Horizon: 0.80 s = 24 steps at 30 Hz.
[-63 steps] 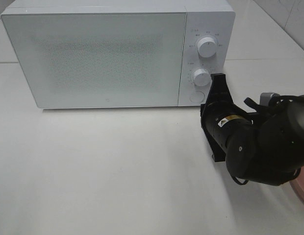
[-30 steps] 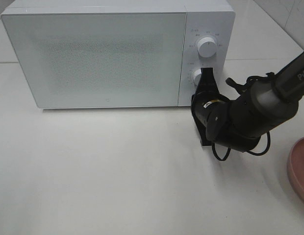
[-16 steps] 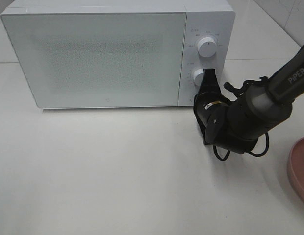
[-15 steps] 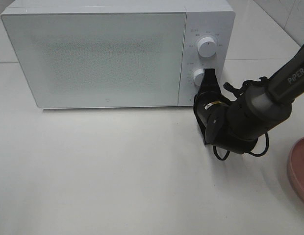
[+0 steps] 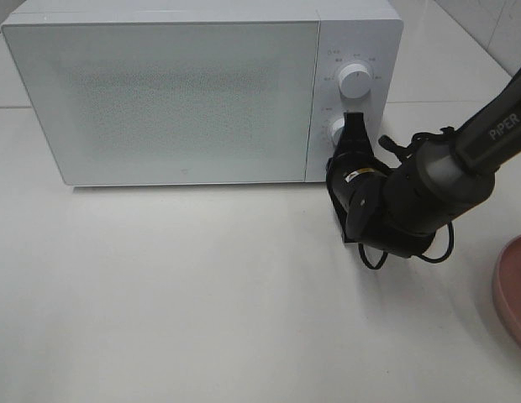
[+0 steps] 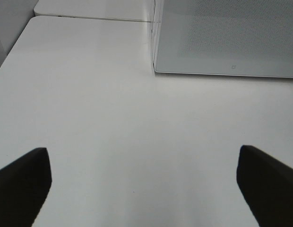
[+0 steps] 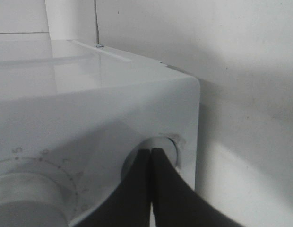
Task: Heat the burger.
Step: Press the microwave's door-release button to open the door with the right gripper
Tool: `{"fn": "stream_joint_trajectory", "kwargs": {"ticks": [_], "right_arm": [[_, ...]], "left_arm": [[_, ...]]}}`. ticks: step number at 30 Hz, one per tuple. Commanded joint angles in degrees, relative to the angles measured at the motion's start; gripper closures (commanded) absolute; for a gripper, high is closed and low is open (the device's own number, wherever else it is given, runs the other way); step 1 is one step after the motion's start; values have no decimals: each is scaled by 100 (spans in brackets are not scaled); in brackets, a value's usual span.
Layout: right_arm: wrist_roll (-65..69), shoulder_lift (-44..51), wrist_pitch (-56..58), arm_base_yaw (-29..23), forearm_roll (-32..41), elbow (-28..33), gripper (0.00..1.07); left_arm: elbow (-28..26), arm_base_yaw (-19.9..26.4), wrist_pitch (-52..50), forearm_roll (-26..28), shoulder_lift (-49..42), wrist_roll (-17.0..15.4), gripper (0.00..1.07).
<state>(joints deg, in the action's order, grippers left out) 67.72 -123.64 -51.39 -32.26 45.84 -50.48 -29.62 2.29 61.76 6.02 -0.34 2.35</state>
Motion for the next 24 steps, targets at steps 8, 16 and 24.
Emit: {"fn": "stream_joint_trajectory", "kwargs": {"ticks": [8, 16, 24], "right_arm": [[-103, 17, -498, 23, -17, -269, 107], [-120, -17, -945, 23, 11, -269, 107], [-57, -229, -1020, 97, -46, -573, 107]], "left_arm": [[0, -40, -46, 6, -97, 6, 7], [0, -40, -46, 6, -97, 6, 7], [0, -40, -46, 6, -97, 6, 7]]}}
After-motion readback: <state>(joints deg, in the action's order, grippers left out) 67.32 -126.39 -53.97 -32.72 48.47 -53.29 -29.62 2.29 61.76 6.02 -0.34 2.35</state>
